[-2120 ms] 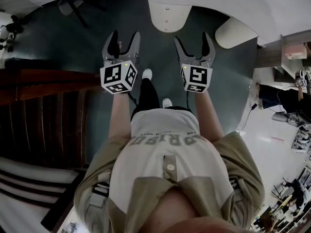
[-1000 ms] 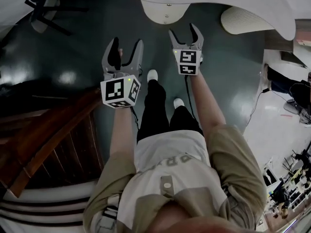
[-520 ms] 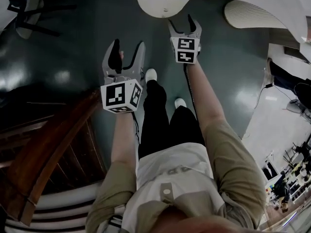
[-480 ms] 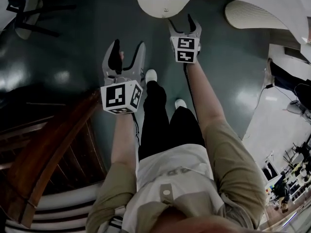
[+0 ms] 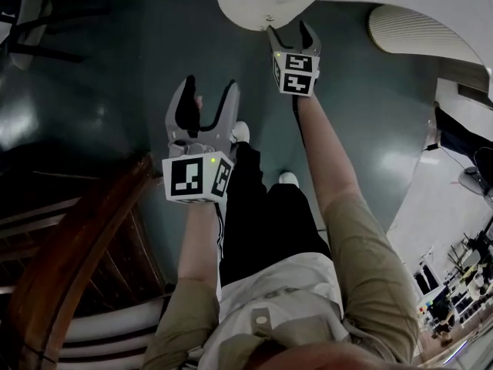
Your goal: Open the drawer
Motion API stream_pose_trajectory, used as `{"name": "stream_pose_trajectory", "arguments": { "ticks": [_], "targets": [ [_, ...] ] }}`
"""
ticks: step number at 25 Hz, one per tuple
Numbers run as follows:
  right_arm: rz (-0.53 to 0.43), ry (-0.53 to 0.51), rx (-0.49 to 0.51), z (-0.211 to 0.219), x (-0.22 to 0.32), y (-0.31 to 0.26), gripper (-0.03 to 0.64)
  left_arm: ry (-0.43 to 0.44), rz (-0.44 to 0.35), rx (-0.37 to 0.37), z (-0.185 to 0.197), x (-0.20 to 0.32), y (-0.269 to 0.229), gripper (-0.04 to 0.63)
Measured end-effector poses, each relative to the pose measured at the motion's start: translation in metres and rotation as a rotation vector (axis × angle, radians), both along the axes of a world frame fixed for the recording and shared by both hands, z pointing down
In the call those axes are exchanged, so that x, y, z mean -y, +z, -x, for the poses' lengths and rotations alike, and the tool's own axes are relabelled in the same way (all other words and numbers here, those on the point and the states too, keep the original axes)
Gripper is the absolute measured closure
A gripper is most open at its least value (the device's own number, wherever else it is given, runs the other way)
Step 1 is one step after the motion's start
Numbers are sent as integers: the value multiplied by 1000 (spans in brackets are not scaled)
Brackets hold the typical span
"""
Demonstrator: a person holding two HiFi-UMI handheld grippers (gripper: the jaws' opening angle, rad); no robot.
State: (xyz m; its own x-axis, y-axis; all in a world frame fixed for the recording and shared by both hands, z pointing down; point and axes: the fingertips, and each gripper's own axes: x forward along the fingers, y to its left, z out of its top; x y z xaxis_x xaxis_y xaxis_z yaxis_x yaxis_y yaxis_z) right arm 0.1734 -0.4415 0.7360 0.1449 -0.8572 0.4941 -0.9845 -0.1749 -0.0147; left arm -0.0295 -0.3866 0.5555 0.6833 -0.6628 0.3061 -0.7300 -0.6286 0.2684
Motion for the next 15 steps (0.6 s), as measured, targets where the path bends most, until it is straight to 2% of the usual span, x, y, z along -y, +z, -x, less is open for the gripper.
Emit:
{"name": "stream_pose_trajectory", "arguments": {
  "ticks": [7,15],
  "targets": [
    [24,-47,-20,8,25,54,303,5,27,7,7,-9,45,273],
    [74,-142,-45,18,45,118,352,-8,56,38,23,-18,93,273]
  ]
}}
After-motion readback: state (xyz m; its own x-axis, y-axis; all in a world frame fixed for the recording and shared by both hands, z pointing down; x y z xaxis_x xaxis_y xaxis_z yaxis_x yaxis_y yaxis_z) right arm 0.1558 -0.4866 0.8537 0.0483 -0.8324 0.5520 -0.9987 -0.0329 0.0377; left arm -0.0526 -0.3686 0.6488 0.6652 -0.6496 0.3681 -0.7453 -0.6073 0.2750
